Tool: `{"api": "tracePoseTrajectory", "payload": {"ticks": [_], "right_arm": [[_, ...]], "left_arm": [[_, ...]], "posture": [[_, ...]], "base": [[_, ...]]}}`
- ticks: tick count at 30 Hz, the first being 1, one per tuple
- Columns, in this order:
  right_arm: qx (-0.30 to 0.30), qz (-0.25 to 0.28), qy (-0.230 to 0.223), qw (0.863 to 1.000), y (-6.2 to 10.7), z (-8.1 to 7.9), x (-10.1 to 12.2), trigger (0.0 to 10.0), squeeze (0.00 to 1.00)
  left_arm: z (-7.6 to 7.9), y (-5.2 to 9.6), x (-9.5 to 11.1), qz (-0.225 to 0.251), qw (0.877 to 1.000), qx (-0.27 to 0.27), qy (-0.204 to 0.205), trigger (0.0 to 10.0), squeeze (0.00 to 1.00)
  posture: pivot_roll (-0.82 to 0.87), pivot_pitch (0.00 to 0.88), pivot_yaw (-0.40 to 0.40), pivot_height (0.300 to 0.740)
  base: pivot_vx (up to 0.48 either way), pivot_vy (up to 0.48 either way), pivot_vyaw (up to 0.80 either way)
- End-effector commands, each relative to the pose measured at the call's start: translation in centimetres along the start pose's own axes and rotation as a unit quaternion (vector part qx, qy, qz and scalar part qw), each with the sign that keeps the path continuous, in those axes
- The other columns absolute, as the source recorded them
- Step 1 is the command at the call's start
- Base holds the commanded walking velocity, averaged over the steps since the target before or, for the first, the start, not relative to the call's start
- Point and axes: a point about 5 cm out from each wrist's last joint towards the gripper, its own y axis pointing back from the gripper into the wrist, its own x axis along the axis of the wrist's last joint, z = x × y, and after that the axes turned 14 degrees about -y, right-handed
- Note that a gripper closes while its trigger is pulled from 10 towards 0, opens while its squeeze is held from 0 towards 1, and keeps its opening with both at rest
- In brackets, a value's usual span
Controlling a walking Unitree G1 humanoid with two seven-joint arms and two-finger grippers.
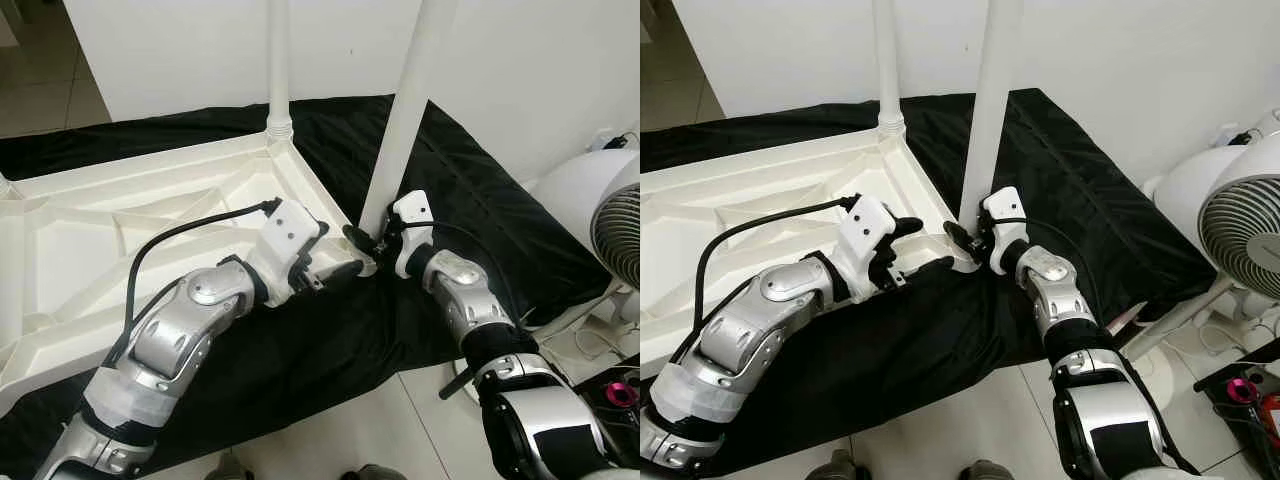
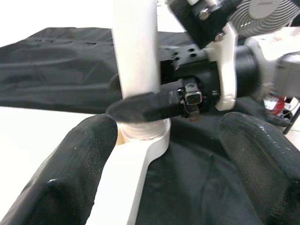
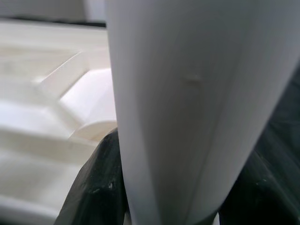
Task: Building children table
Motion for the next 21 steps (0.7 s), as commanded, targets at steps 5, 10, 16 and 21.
{"api": "tracePoseTrajectory", "payload": {"ticks": [5,10,16,21], "right_arm": [[-0.09,0.005,-0.038,0.995,0.6,-0.4,-1.4,10.0,0.0],[-0.166,0.024,-0.048,0.985,0.8,-1.6,-2.1,10.0,0.0],[-0.274,0.056,-0.094,0.955,0.9,-2.8,-2.2,10.0,0.0],[-0.266,0.057,-0.083,0.959,1.1,-2.9,-1.7,10.0,0.0]], "left_arm": [[-0.4,-0.1,-0.2,0.004,1.0,0.017,0.006,10.0,0.0],[0.1,0.1,-0.5,0.002,1.0,0.011,0.013,10.0,0.0],[0.5,0.5,-0.7,0.003,1.0,0.006,0.021,10.0,0.0],[0.3,0.3,-0.7,0.006,1.0,0.008,0.018,10.0,0.0]], "posture": [[-0.06,0.0,-0.022,0.74],[-0.07,0.0,-0.019,0.74],[-0.07,0.0,-0.013,0.74],[-0.07,0.0,-0.004,0.74]], "base": [[0.0,0.0,0.0],[0.0,0.0,0.0],[0.0,0.0,0.0],[0.0,0.0,0.0]]}}
